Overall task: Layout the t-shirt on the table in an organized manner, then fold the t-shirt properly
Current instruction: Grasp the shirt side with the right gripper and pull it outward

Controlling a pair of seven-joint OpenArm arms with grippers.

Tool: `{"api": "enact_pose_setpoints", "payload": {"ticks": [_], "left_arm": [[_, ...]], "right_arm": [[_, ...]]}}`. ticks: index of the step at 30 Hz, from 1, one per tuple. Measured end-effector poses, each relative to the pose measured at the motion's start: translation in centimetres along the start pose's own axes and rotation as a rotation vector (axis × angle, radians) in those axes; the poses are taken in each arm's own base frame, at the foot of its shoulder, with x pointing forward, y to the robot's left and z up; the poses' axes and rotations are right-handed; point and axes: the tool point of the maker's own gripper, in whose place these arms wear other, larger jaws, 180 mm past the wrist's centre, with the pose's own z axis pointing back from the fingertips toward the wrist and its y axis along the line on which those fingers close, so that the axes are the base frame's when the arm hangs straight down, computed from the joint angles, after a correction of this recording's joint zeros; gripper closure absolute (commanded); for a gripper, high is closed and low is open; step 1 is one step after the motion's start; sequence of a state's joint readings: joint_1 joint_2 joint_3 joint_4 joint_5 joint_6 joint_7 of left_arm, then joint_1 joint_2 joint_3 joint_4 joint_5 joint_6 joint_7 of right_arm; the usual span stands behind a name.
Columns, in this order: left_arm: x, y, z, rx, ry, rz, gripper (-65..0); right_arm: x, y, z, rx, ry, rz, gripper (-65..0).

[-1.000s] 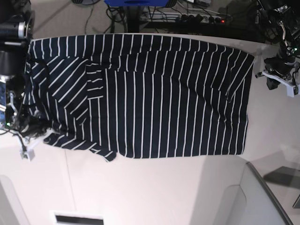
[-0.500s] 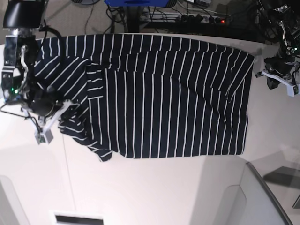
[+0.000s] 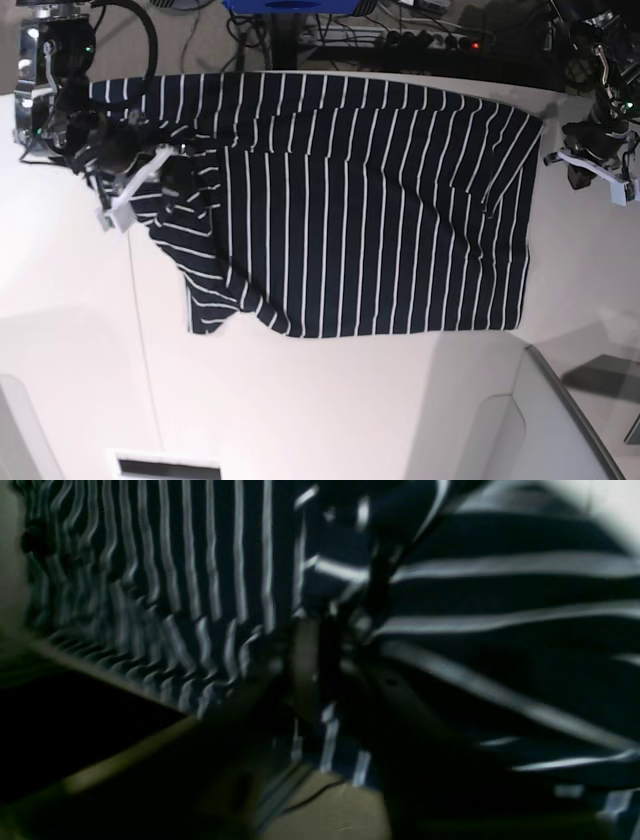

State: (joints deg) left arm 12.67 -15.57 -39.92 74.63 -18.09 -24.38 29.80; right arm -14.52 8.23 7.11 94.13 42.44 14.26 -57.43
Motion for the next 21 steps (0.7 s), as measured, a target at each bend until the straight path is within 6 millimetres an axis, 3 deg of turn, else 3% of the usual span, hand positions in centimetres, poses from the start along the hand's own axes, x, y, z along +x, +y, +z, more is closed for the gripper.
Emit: {"api": "enact_pose_setpoints", "payload": {"ticks": [3,7,10,13,15,16,21], "left_arm": [[-0.7,0.1,-0.1,0.001,0.018,0.01,0.0],[-0.6,0.1,-0.2,0.001,0.015,0.011,0.0],[-0.7,0.1,-0.2,0.001,0.016,0.011,0.0],[-0.6,0.2,-0.1,0.003,0.011,0.009,0.0],[-0.8,0.2,-0.1,0.002,0.016,0.009,0.0],[-0.9,0.1,-0.1,0.001,0.017,0.009,0.0],[-0.9,0.3,0.0,0.004,0.017,0.009,0.0]], "right_arm": [[-0.9,0.2,-0.3,0.025,0.089,-0.016,-29.7],[0.8,1.6,1.2,0.037,0.04,0.047,-26.6],[3.9,2.5,3.7,0.038,-0.077,0.084,-25.5],[8.4,-0.5,5.1,-0.037,-0.181,0.04,-36.8],[11.6,-2.6,4.3,-0.042,-0.213,-0.025,-44.7],[12.5,-3.5,3.3,-0.037,-0.197,-0.06,-45.2],[12.3,-7.7,-2.1,-0.086,-0.037,-0.219,-45.0]]}}
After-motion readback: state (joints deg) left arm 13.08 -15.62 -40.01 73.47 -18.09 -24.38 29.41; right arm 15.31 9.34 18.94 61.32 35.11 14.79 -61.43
